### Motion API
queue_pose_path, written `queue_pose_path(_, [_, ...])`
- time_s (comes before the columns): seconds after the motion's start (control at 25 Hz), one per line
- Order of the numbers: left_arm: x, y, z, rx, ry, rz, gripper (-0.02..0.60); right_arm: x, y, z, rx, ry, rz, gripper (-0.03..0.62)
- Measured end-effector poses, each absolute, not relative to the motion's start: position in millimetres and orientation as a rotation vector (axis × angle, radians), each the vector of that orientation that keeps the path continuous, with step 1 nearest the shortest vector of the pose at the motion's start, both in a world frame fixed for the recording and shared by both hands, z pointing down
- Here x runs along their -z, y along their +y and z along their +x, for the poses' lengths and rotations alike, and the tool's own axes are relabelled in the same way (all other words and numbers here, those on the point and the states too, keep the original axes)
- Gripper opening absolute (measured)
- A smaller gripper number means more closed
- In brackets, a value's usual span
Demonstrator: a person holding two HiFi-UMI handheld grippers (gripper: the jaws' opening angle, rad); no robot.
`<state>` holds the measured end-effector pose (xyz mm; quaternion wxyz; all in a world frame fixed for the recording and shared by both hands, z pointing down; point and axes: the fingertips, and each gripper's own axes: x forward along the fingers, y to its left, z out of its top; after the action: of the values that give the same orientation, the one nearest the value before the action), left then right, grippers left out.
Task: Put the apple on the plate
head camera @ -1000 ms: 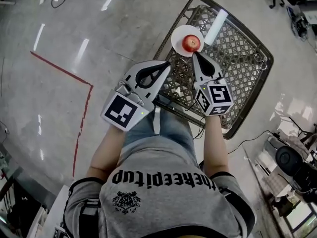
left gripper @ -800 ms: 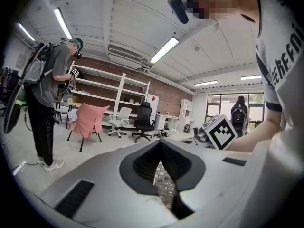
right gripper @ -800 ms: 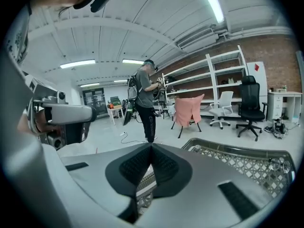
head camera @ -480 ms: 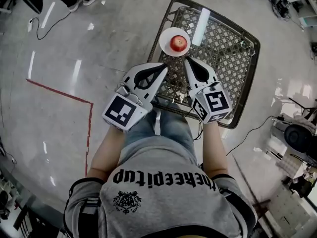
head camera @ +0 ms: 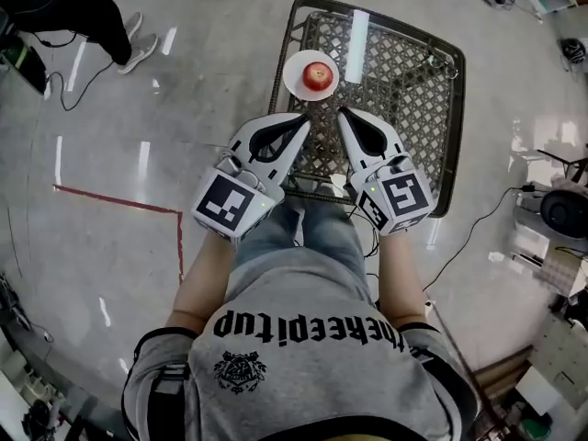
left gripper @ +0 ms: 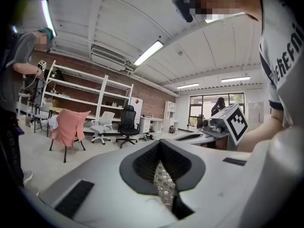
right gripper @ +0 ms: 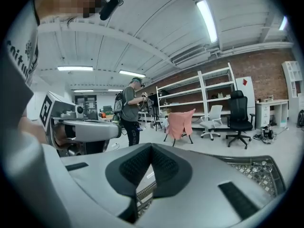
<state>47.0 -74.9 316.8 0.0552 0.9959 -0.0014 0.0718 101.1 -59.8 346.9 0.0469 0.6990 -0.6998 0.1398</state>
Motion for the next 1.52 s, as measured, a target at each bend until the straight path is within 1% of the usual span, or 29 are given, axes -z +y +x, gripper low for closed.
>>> queue_pose_path(0.68, [-295.3,-50.4,47.3,-0.191,0.196,3.078,0.012,-303.9,-24.9,79.8,-0.297,-2.070,2.247,0.000])
queue_pose_path(1.52, [-282.4,-41.0,43.8,-0.156,0.264,3.107,0.012,-283.5,-14.0,56.9,-0.218,-2.087,2.267,0.000])
